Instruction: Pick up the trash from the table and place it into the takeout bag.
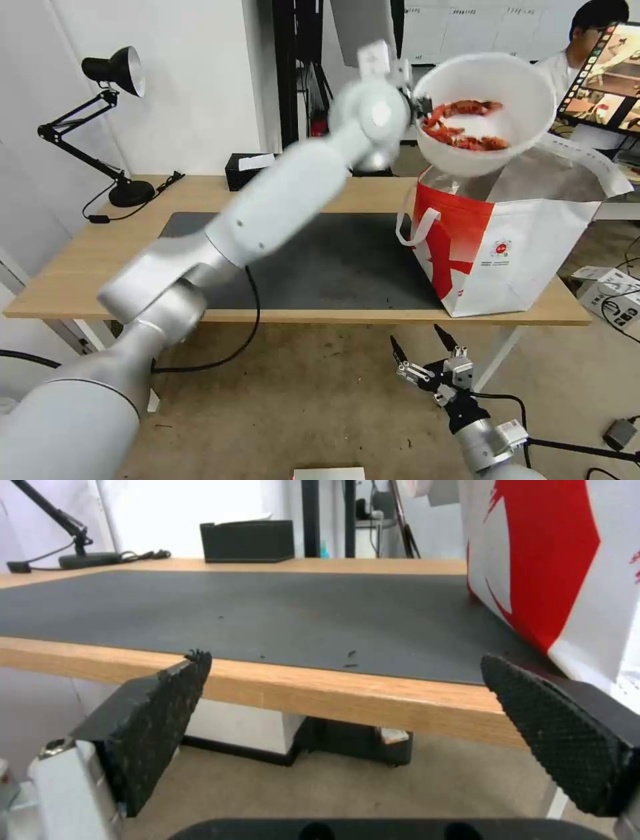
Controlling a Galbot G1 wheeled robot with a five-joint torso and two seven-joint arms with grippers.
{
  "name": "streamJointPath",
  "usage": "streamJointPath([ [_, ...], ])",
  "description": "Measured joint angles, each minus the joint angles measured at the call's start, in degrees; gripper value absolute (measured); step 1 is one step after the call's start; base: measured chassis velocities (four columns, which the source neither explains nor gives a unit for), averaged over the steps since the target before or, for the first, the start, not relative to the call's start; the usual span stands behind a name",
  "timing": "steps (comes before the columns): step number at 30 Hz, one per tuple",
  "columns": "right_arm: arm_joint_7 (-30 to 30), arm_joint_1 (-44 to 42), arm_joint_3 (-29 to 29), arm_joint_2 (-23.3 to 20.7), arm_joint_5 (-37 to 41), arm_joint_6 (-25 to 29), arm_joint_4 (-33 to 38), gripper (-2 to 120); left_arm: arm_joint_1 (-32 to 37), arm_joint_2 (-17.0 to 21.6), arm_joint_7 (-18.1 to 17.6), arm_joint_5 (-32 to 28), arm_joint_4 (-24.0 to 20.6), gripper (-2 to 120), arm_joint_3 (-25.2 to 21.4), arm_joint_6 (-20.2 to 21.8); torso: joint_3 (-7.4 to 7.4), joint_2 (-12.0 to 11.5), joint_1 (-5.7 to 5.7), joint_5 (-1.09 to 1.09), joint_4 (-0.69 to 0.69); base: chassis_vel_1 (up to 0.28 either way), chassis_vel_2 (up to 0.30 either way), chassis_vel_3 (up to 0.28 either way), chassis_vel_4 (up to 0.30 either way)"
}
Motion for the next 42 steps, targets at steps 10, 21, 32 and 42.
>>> streamJointPath([
  [10, 0.00, 0.00, 0.00, 0.00, 0.00, 0.00, 0.00, 100, 1.21, -0.32, 0.82, 6.86, 0.70, 0, 3.32, -2.40, 0.00, 0.00, 0.00, 0.00, -0.01, 0.000, 0.000, 0.000, 0.000],
  [21, 0.00, 0.00, 0.00, 0.00, 0.00, 0.00, 0.00, 100, 1.98, 0.32, 2.72, 7.13, -1.79, 0, 5.09, -2.12, 0.00, 0.00, 0.00, 0.00, 0.00, 0.000, 0.000, 0.000, 0.000],
  [32, 0.00, 0.00, 0.00, 0.00, 0.00, 0.00, 0.00, 100, 1.68, 0.26, 4.61, 4.29, -2.82, 1, 5.71, 0.98, 0.00, 0.00, 0.00, 0.00, -0.01, 0.000, 0.000, 0.000, 0.000],
  [42, 0.00, 0.00, 0.00, 0.00, 0.00, 0.00, 0.00, 100, 1.46, 0.30, 5.24, -0.18, -3.87, 37, 5.68, 4.50, 0.00, 0.00, 0.00, 0.00, -0.01, 0.000, 0.000, 0.000, 0.000],
])
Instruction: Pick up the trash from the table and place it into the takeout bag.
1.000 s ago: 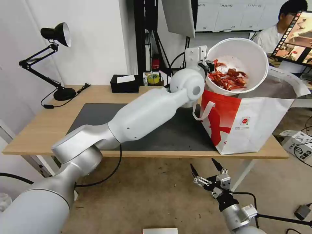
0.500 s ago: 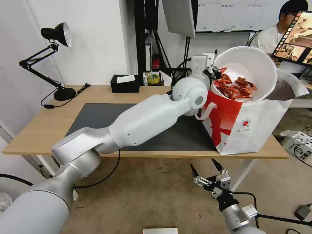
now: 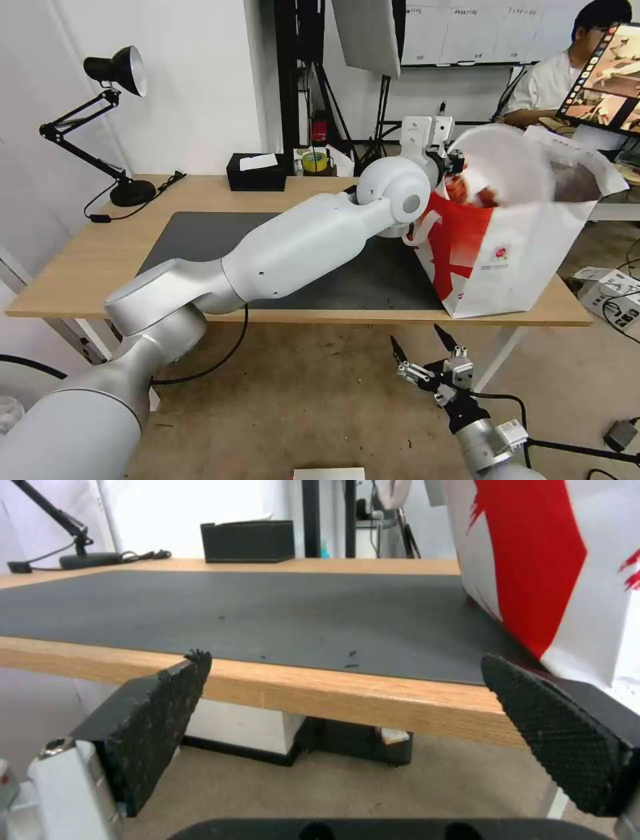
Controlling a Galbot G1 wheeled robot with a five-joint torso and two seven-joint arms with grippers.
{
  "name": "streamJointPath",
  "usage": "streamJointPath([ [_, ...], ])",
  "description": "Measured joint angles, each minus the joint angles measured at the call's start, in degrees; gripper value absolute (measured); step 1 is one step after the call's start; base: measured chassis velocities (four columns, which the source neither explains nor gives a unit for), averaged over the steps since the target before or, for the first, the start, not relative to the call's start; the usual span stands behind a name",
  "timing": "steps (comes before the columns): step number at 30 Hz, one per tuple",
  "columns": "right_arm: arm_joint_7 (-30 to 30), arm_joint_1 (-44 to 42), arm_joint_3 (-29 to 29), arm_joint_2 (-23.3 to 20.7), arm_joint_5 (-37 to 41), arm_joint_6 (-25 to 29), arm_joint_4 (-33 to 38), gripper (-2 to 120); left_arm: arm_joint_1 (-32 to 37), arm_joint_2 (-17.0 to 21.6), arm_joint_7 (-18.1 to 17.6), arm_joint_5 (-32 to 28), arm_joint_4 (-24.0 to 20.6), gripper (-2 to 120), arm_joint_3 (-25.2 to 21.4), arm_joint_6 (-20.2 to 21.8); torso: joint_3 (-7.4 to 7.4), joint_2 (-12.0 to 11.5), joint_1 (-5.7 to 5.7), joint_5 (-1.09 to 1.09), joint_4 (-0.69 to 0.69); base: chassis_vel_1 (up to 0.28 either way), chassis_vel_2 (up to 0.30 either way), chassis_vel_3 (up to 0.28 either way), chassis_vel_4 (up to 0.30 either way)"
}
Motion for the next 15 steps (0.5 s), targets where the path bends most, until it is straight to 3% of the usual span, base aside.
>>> streamJointPath([
  [8, 0.00, 0.00, 0.00, 0.00, 0.00, 0.00, 0.00, 100, 0.65, 0.25, 0.88, -0.88, -0.42, 67, -0.61, 0.72, 0.00, 0.00, 0.00, 0.00, -0.01, 0.000, 0.000, 0.000, 0.000],
  [14, 0.00, 0.00, 0.00, 0.00, 0.00, 0.00, 0.00, 100, 1.34, 1.64, 1.92, 0.53, -1.00, 83, -0.69, -0.63, 0.00, 0.00, 0.00, 0.00, -0.01, 0.000, 0.000, 0.000, 0.000],
  [15, 0.00, 0.00, 0.00, 0.00, 0.00, 0.00, 0.00, 100, 1.80, 2.78, 2.74, 1.47, -1.41, 92, -0.69, -1.69, 0.00, 0.00, 0.00, 0.00, -0.01, 0.000, 0.000, 0.000, 0.000],
])
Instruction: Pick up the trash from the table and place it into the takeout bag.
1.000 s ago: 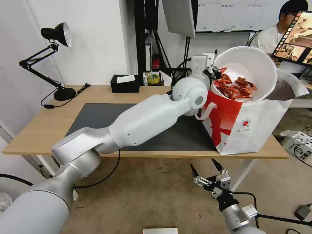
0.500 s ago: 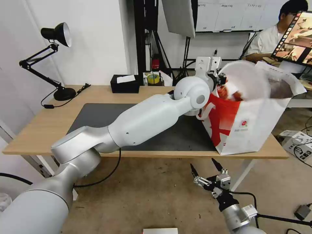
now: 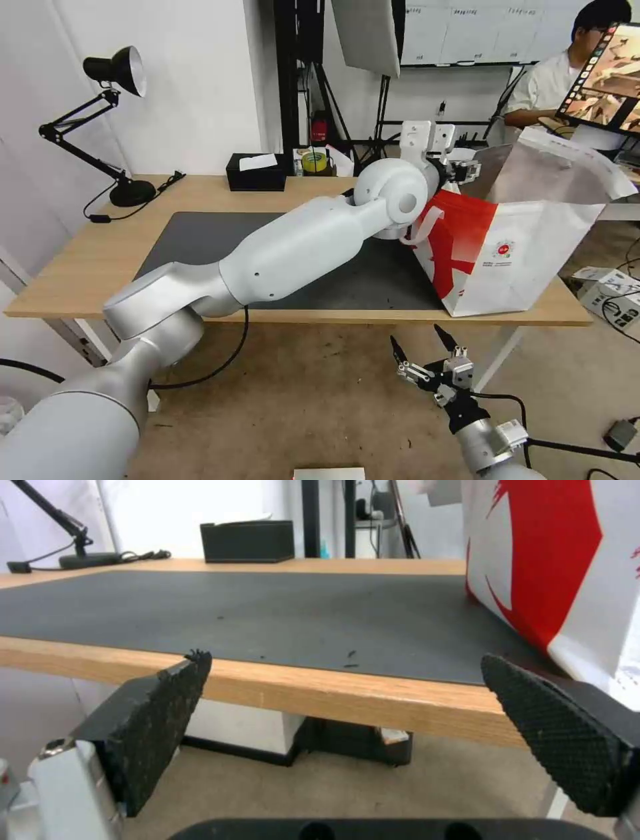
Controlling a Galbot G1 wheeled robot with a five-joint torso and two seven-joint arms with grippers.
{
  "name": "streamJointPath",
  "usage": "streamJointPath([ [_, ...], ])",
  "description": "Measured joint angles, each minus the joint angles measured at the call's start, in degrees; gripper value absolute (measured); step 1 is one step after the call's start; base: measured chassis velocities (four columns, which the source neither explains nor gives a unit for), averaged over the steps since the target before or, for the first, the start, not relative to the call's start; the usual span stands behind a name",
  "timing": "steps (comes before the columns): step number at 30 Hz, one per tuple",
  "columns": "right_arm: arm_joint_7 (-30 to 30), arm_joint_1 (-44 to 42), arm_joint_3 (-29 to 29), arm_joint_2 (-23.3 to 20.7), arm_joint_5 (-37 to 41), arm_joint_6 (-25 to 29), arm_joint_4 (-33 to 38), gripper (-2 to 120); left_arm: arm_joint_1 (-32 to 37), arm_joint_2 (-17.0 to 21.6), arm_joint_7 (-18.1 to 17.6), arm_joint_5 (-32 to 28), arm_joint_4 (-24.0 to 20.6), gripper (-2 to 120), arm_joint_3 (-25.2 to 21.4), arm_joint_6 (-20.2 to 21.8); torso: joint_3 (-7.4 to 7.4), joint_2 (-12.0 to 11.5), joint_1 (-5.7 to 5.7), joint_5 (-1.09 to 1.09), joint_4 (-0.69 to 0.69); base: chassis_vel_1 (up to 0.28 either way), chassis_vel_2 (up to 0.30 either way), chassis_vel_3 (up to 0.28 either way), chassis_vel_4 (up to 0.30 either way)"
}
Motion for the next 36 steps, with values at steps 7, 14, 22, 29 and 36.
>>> streamJointPath([
  [7, 0.00, 0.00, 0.00, 0.00, 0.00, 0.00, 0.00, 100, 3.63, 6.69, 5.25, 5.59, -3.65, 100, -1.35, -4.68, 0.00, 0.00, 0.00, -0.01, -0.01, 0.000, 0.000, 0.000, 0.000],
  [14, 0.00, 0.00, 0.00, 0.00, 0.00, 0.00, 0.00, 100, 17.38, 23.43, 20.50, 13.84, -12.16, 100, -4.83, -19.05, 0.00, 0.00, 0.00, -0.02, 0.01, 0.000, 0.000, 0.000, 0.000],
  [22, 0.00, 0.00, 0.00, 0.00, 0.00, 0.00, 0.00, 100, 31.29, 30.19, 34.51, 24.12, -13.30, 100, -14.02, -27.82, 0.00, 0.01, 0.00, -0.03, 0.02, 0.000, 0.000, 0.000, 0.000],
  [29, 0.00, 0.00, 0.00, 0.00, 0.00, 0.00, 0.00, 100, 44.67, 34.23, 39.90, 28.56, -16.09, 100, -25.08, -29.57, -0.01, 0.01, -0.01, 0.00, 0.00, 0.000, 0.000, 0.000, 0.000],
  [36, -0.01, 0.00, 0.00, 0.00, 0.00, 0.00, 0.00, 100, 58.86, 38.41, 42.08, 32.28, -19.59, 100, -37.95, -32.38, -0.01, 0.01, -0.01, 0.00, 0.04, 0.000, 0.000, 0.000, 0.000],
])
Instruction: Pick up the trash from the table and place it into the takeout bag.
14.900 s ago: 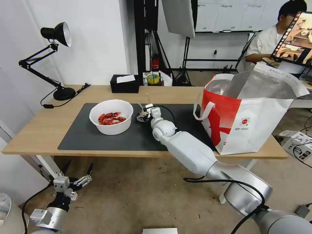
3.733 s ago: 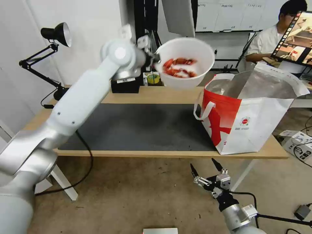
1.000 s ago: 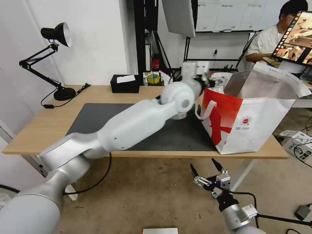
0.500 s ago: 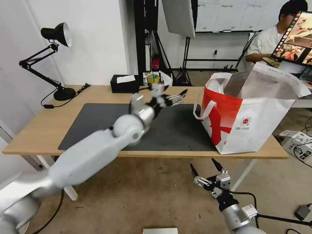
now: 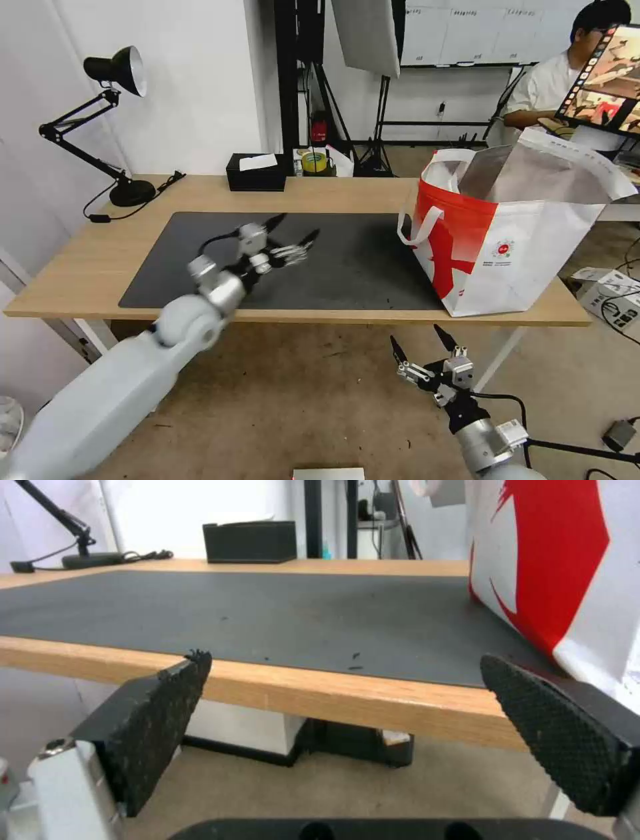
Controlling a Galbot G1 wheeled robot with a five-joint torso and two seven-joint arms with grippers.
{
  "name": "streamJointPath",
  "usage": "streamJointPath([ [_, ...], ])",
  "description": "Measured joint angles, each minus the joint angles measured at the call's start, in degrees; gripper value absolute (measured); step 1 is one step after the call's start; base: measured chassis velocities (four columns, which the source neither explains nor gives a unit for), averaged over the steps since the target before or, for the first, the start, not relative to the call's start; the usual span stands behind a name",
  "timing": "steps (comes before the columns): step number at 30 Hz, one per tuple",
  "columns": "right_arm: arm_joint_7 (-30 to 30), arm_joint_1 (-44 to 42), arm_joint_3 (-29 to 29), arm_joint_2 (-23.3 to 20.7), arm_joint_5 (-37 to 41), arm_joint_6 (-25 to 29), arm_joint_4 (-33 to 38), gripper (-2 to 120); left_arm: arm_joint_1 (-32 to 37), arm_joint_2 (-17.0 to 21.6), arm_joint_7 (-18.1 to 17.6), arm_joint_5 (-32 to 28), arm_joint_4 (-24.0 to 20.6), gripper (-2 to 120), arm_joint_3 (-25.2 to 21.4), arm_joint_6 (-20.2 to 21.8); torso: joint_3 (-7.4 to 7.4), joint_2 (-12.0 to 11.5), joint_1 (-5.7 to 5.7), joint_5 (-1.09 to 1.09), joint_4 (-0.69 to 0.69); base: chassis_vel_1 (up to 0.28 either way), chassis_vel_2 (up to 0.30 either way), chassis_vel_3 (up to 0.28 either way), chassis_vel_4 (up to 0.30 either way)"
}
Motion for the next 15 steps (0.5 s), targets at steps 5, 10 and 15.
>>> streamJointPath([
  [5, 0.01, 0.00, 0.00, 0.00, 0.00, 0.00, 0.00, 100, 7.92, 0.54, 1.06, 2.47, -1.04, 100, -6.44, -2.88, 0.00, 0.00, 0.01, -0.02, -0.04, 0.000, 0.000, 0.000, 0.000],
  [10, 0.01, 0.00, 0.00, 0.00, 0.00, 0.00, 0.00, 100, 15.87, -0.53, 1.80, 6.76, -1.77, 100, -14.63, -5.89, 0.00, 0.00, 0.00, 0.00, -0.04, 0.000, 0.000, 0.000, 0.000],
  [15, 0.01, 0.00, 0.00, 0.00, 0.00, 0.00, 0.00, 100, 26.72, -4.39, 1.91, 8.79, -2.17, 100, -24.73, -9.02, 0.00, 0.00, 0.00, 0.00, -0.02, 0.000, 0.000, 0.000, 0.000],
])
